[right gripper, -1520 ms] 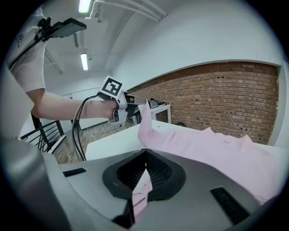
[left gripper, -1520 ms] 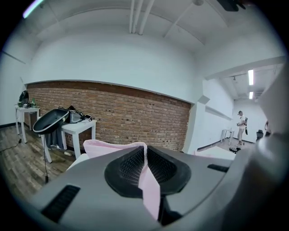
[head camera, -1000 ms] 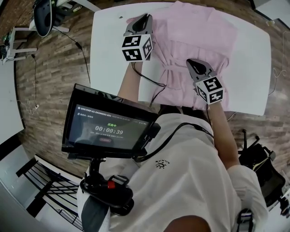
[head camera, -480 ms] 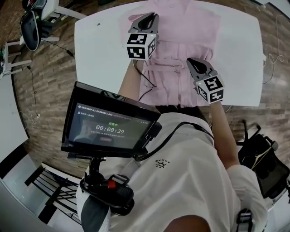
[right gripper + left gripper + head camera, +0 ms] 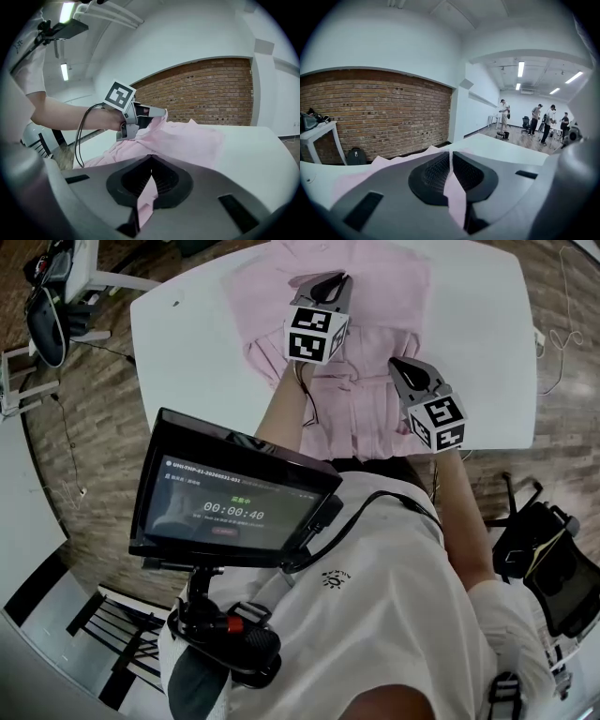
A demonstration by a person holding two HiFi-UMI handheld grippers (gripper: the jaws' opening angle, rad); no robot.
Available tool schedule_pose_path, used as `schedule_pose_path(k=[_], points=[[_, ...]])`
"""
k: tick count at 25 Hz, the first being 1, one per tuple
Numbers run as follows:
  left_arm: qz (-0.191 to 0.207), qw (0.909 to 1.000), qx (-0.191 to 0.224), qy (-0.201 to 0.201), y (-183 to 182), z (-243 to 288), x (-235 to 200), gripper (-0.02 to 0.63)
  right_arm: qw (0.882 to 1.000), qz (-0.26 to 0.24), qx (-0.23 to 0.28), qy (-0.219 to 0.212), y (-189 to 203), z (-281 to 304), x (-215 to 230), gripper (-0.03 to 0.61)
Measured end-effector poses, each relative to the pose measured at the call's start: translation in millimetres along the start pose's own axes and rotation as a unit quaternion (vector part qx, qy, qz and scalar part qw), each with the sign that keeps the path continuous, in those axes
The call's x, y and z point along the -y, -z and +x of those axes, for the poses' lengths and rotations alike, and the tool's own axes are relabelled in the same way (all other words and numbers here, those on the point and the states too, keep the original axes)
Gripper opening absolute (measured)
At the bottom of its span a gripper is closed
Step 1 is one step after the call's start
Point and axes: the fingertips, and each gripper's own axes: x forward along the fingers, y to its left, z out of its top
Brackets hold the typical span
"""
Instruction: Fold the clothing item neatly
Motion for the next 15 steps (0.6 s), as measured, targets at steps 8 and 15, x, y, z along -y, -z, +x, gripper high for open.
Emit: schedule_pose_path(k=[8,15], points=[[0.044,0.9964,-0.041,0.06,14,21,46,0.028,1.0,0.011,-0.001,0.021,-1,-15,3,0.005],[0.092,0.9839,-0.108,0.108,58,40,75,0.028,0.999,0.025,-0.007,0.033,20,-19,16,0.005]])
